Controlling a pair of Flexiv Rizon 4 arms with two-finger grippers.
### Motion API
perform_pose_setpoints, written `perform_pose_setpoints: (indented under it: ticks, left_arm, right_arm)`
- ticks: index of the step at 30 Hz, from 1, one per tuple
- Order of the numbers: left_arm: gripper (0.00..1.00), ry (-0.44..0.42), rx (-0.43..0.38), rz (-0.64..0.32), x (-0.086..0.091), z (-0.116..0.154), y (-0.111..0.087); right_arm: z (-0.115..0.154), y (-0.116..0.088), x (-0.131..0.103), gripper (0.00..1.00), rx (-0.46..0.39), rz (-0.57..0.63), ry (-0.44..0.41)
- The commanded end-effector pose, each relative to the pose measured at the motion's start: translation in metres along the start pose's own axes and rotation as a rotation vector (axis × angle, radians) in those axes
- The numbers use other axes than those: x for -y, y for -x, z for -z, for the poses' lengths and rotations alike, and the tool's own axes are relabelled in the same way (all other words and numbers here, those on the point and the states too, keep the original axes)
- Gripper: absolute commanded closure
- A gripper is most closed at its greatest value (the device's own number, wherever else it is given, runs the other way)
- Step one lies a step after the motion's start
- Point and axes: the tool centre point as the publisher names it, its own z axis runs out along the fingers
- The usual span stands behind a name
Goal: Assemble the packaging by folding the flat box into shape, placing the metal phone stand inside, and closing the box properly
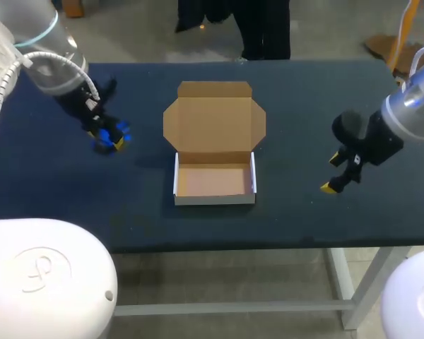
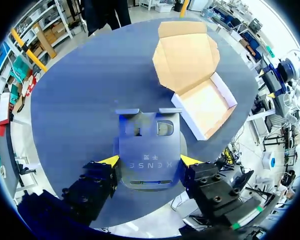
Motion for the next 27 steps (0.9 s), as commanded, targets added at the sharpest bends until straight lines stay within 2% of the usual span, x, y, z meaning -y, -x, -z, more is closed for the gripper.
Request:
perform_pose_setpoints:
  ticks: [1,12,27]
  left_arm:
    - [1.00,0.004,0.047,-0.033,0.002,0.003,-0.031]
    - [1.00,0.003,0.035,-0.081,0.020,-0.020,-0.091]
    - [1.00,-0.011,0.027,-0.118,0.051,-0.056,-0.149]
  right_arm:
    - [0.002,0.000,0.000,0.00,-0.005,0.001,0.001]
    - [0.002,0.000,0.000,0.00,-0.005,0.001,0.001]
    - [0.002,0.000,0.000,0.00,-0.005,0.001,0.001]
